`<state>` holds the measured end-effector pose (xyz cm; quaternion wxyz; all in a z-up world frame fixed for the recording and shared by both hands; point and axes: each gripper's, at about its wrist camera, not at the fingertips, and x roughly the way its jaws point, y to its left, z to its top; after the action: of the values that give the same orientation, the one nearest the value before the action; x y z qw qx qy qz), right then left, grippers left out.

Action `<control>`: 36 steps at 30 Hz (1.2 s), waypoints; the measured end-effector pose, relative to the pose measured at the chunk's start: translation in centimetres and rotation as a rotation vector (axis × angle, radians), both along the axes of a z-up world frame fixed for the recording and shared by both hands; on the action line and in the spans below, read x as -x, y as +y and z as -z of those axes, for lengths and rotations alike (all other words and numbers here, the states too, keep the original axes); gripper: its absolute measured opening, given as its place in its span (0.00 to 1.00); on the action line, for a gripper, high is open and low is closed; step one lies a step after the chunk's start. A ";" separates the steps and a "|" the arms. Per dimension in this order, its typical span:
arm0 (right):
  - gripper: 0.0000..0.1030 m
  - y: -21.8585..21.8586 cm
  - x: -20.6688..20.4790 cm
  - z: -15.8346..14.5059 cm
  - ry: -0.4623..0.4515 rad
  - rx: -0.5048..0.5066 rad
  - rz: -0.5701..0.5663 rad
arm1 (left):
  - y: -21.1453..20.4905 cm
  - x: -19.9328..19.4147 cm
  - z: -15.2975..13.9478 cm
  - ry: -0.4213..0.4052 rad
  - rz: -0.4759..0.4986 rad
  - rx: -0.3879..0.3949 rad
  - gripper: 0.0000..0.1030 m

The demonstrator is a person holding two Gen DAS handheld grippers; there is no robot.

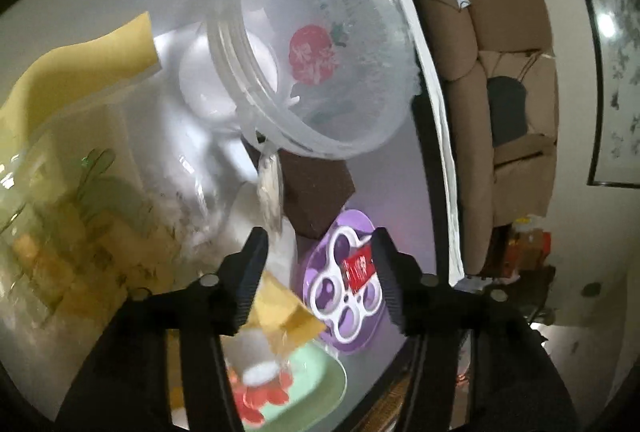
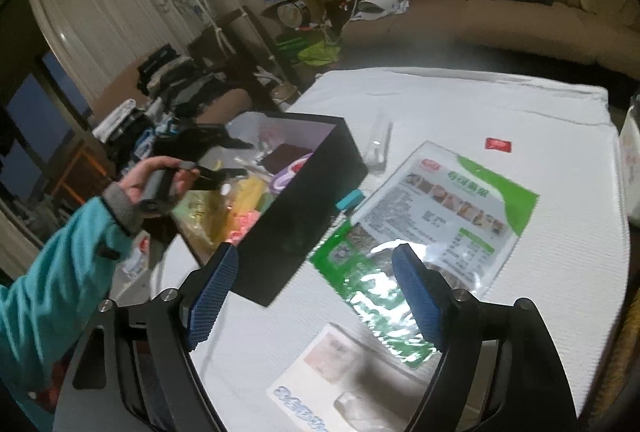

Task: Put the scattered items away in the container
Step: 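Move the left tool out of the box toward the clear plastic strip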

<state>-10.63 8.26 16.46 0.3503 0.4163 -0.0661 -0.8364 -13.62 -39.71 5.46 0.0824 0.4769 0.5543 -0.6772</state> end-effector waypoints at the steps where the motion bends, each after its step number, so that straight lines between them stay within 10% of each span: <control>1: 0.80 -0.1 0.0 -0.1 0.006 -0.001 0.003 | 0.1 -0.1 -0.3 0.003 0.009 0.011 0.53; 6: 0.88 -1.1 0.0 -0.9 0.043 -0.016 0.020 | 3.1 -0.6 -4.7 0.034 0.155 0.188 0.74; 8: 0.90 -1.8 0.2 -1.0 0.048 -0.024 0.025 | 5.0 -1.0 -6.5 0.052 0.235 0.259 1.00; 25: 1.00 1.3 -0.5 -0.7 0.009 0.011 0.112 | 25.9 -6.0 -14.8 0.328 0.694 0.738 1.00; 36: 1.00 6.4 0.9 3.1 -0.020 -0.034 0.182 | 32.7 6.6 -13.8 0.221 0.805 0.973 1.00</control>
<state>-11.51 14.61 13.35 0.2649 0.4229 -0.0929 -0.8616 -20.24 -7.02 19.26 -0.0289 0.4830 -0.0335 -0.8745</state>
